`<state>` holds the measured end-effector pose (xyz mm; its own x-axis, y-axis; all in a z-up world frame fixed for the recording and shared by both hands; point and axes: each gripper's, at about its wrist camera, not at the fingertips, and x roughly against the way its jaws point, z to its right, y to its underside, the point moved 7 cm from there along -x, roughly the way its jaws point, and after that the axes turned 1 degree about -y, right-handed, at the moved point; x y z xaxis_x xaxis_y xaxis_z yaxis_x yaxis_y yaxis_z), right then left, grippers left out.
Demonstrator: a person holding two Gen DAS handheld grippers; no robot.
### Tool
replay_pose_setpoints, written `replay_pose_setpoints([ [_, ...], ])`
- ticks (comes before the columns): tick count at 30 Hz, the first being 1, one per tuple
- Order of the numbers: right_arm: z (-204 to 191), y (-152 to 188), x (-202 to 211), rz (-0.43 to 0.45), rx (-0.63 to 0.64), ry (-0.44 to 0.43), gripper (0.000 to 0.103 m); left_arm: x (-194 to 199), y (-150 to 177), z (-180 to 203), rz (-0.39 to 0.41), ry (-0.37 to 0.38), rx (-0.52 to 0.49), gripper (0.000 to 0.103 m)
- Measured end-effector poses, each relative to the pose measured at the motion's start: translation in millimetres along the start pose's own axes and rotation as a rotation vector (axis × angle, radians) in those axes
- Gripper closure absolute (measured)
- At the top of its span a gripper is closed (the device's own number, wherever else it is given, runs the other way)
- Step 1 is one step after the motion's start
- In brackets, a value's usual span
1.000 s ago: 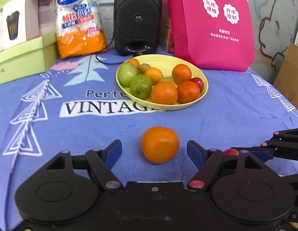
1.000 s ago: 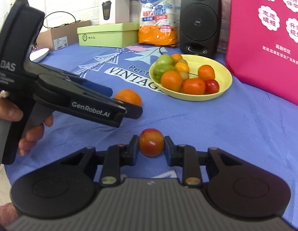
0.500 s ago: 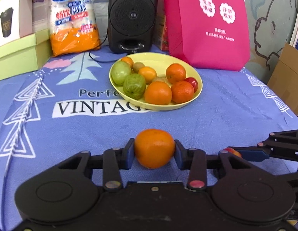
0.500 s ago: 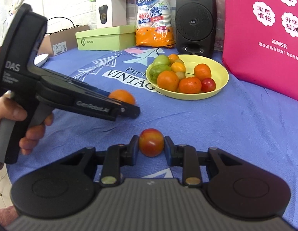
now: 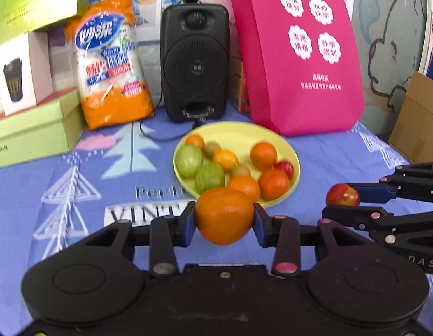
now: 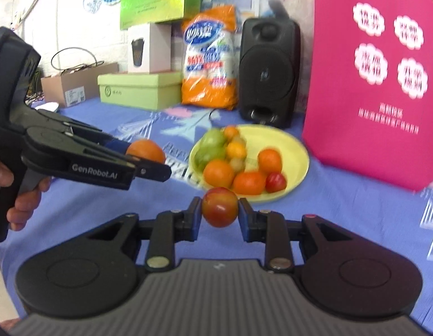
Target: Organize fruits
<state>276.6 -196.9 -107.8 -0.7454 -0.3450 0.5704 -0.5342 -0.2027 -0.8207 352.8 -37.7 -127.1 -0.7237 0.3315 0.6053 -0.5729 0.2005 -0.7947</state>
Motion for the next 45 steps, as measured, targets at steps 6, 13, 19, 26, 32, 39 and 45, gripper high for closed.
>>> replay_pose_setpoints([
  [6,13.1,-30.9,-15.6,0.023,0.02,0.025,0.076,-25.0,-49.2,-3.0,0.035,-0.021,-0.01,0.063],
  [13,28.6,-46.1,-58.8,0.003,0.003,0.038,0.076,-89.7,-90.8,0.2,0.004,-0.023,0.001,0.063],
  [19,33.8,-42.2,-87.0,-0.012,-0.026,0.019,0.076,-143.8,-93.9,4.2,-0.057,-0.033,-0.019,0.063],
  [26,36.1,-36.9,-105.9,-0.028,-0.042,0.012,0.076,-173.8,-86.8,1.5,-0.099,-0.053,-0.016,0.062],
  [32,35.6,-36.7,-106.7,-0.025,-0.046,0.024,0.056,-162.0,-90.2,-0.8,-0.062,-0.097,-0.018,0.028],
  [39,31.0,-43.3,-82.4,0.017,-0.035,0.042,0.038,-122.6,-98.3,-8.0,-0.011,-0.146,0.01,0.0],
  [45,26.2,-38.4,-38.9,0.075,-0.083,0.038,0.018,-72.8,-87.3,-10.3,0.024,-0.17,0.033,0.0],
])
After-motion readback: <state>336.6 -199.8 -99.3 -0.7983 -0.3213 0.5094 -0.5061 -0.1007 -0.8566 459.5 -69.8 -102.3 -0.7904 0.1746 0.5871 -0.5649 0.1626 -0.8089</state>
